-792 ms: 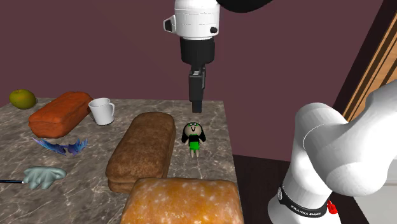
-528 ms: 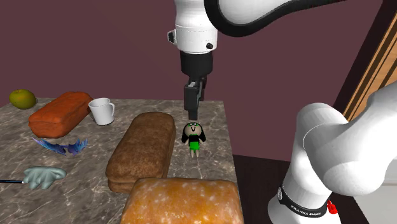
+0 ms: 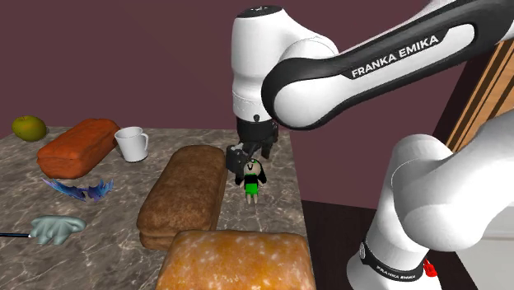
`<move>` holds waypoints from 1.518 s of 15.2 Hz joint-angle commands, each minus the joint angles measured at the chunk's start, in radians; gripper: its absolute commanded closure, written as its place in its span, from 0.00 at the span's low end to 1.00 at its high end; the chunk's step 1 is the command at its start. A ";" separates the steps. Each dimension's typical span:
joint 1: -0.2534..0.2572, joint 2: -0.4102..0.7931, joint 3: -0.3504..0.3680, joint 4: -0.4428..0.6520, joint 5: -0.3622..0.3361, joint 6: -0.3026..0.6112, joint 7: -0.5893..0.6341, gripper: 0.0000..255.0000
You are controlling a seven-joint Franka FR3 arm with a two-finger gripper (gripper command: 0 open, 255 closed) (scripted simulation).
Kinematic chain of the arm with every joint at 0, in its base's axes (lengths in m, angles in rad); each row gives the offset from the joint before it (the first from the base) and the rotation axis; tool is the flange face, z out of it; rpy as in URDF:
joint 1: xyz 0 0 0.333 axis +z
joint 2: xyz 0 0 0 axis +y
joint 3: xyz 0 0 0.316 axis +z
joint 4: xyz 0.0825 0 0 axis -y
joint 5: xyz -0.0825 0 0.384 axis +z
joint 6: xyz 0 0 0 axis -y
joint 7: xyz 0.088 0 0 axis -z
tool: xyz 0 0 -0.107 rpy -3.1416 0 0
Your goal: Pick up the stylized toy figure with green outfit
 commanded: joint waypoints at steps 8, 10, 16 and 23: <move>-0.200 0.170 0.146 -0.134 -0.066 0.346 0.444 0.00; -0.211 0.198 0.156 -0.145 -0.078 0.384 0.457 0.00; -0.237 0.255 0.175 -0.162 -0.106 0.457 0.486 1.00; -0.237 0.254 0.174 -0.163 -0.106 0.457 0.484 1.00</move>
